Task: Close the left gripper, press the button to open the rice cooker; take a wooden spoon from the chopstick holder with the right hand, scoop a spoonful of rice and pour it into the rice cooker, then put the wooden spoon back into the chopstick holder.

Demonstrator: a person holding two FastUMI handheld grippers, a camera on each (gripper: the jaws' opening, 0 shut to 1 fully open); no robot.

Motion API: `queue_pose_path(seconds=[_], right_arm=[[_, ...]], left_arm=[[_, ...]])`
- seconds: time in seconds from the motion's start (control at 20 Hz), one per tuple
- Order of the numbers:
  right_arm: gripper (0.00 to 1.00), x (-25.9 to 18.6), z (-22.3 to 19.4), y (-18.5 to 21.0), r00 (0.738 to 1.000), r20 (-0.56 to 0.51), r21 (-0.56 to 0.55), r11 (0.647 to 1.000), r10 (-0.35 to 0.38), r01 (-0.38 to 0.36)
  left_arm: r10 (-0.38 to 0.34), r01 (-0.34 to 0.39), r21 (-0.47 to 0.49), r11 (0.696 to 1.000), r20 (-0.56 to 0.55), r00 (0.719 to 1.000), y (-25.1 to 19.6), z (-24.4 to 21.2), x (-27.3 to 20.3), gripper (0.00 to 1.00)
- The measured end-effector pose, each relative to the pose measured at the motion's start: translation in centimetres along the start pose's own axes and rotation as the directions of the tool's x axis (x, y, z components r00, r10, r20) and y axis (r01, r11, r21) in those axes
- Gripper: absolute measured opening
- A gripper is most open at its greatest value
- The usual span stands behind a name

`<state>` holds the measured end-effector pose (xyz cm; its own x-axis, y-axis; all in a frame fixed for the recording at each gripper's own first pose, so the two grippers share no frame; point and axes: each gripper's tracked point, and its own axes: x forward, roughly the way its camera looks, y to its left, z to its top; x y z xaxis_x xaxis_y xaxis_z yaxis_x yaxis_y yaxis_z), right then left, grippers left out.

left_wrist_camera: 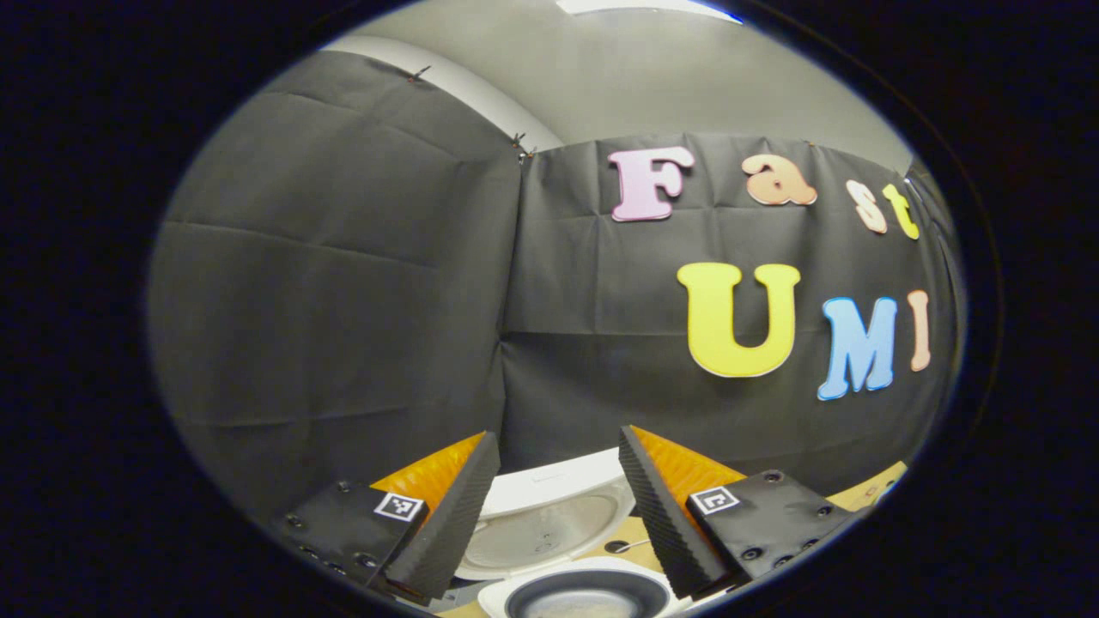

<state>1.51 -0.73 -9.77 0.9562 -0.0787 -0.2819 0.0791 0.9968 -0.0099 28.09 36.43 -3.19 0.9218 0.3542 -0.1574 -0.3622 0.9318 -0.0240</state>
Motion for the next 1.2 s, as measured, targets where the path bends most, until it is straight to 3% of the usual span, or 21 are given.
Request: queue_pose_path(seconds=[0.15, 0.4, 0.55, 0.65, 0.75, 0.95, 1.0, 1.05, 1.2], right_arm=[[0.98, -0.3, -0.6, -0.8, 0.999, -0.017, 0.026, 0.999, -0.028, 0.028], [0.98, -0.2, -0.5, -1.1, 0.999, -0.02, 0.081, 0.996, -0.037, 0.038], [0.97, -0.1, 0.4, -1.0, 1.0, 0.009, 0.08, 0.996, -0.025, 0.025], [0.98, 0.0, 1.3, -0.9, 0.999, 0.039, 0.087, 0.996, -0.015, 0.012], [0.97, -0.1, 1.3, -0.8, 0.999, 0.045, 0.091, 0.996, -0.005, 0.001], [0.98, 0.0, 1.6, -1.3, 0.999, 0.047, 0.093, 0.995, 0.022, -0.026], [0.98, 0.0, 1.6, -1.7, 0.999, 0.048, 0.093, 0.995, 0.023, -0.028], [0.98, -0.1, 1.7, -2.0, 0.999, 0.047, 0.093, 0.995, 0.026, -0.031], [0.97, -0.1, 2.1, -2.7, 0.998, 0.048, 0.121, 0.991, 0.048, -0.054]], left_arm=[[0.001, -0.002, -0.009, 1.0, -0.057, 0.998, -0.1, -1.7, 3.6, 0.92], [0.033, -0.028, 0.038, 0.999, -0.134, 0.99, -0.2, -4.8, 7.6, 0.96], [0.049, -0.046, 0.031, 0.998, -0.132, 0.99, 0.0, -4.8, 7.6, 0.98], [0.065, -0.06, 0.039, 0.997, -0.14, 0.988, 0.1, -5.3, 7.7, 0.92], [0.07, -0.064, 0.044, 0.997, -0.153, 0.986, -0.1, -5.3, 7.3, 0.92], [0.073, -0.069, 0.034, 0.997, -0.164, 0.984, -1.6, -5.5, 5.3, 0.96], [0.073, -0.068, 0.038, 0.997, -0.161, 0.984, -1.7, -5.5, 4.8, 0.92], [0.073, -0.067, 0.04, 0.997, -0.162, 0.984, -2.1, -5.6, 4.4, 0.96], [0.071, -0.067, 0.031, 0.997, -0.166, 0.984, -3.4, -5.9, 2.5, 0.96]])
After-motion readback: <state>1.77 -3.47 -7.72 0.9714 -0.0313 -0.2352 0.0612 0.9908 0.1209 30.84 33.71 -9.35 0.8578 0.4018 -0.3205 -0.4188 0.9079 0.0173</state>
